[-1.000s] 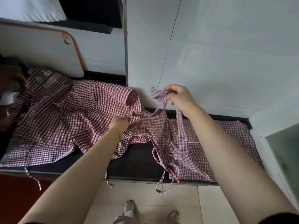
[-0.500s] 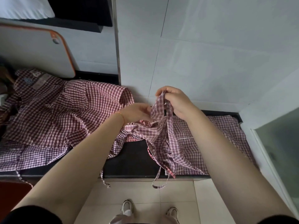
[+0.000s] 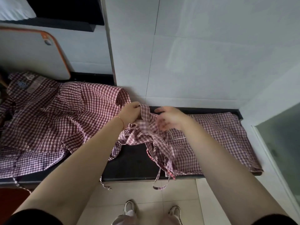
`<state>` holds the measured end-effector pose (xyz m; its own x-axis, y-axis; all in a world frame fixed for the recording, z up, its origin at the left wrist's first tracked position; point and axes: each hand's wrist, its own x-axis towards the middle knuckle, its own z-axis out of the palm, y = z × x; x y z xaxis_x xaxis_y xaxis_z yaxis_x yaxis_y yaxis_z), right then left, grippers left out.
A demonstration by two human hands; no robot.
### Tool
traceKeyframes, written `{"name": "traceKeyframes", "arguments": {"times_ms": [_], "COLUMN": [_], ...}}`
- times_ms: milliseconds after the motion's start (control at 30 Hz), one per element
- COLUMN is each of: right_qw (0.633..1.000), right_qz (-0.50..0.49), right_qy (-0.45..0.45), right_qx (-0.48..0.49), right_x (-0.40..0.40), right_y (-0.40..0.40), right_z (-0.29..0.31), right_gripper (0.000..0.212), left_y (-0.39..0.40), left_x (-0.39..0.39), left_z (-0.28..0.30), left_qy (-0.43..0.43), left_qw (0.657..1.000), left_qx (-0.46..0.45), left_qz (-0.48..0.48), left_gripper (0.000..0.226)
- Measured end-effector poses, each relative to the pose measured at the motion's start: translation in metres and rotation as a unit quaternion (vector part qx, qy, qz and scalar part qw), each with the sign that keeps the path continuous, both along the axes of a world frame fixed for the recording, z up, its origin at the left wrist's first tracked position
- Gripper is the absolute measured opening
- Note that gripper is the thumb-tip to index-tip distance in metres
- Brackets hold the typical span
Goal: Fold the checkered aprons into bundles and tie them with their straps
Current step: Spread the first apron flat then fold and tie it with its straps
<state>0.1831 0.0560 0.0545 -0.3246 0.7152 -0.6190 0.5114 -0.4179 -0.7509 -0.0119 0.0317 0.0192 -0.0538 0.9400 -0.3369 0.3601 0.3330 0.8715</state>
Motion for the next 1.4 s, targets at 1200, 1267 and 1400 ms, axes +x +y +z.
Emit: {"name": "traceKeyframes", "arguments": {"times_ms": [1200, 1267, 1400], "right_qw": [0.949, 0.957, 0.961], "right_qz": [0.029, 0.048, 0.053], "right_qy": [-0.122, -0.085, -0.057], "right_qx": [0.291, 0.272, 0.265], "right_x": [-0.017, -0.019, -0.022], "right_y": [-0.002, -0.008, -0.013], "right_z": [-0.015, -0.015, -0.018], "right_gripper": [0.029, 0.033, 0.031], "left_y": [-0.045, -0.042, -0.041], "left_x": [-0.048, -0.031, -0.010], "left_z": [-0.007, -0.018, -0.040], "left_qy": [0.184, 0.110, 0.057], "left_qw": [0.979, 0.988, 0.989], "left_qx": [-0.033, -0.032, -0.072], "left_qz": [-0.084, -0.107, -0.114], "left_gripper": [0.083, 0.091, 0.042]}}
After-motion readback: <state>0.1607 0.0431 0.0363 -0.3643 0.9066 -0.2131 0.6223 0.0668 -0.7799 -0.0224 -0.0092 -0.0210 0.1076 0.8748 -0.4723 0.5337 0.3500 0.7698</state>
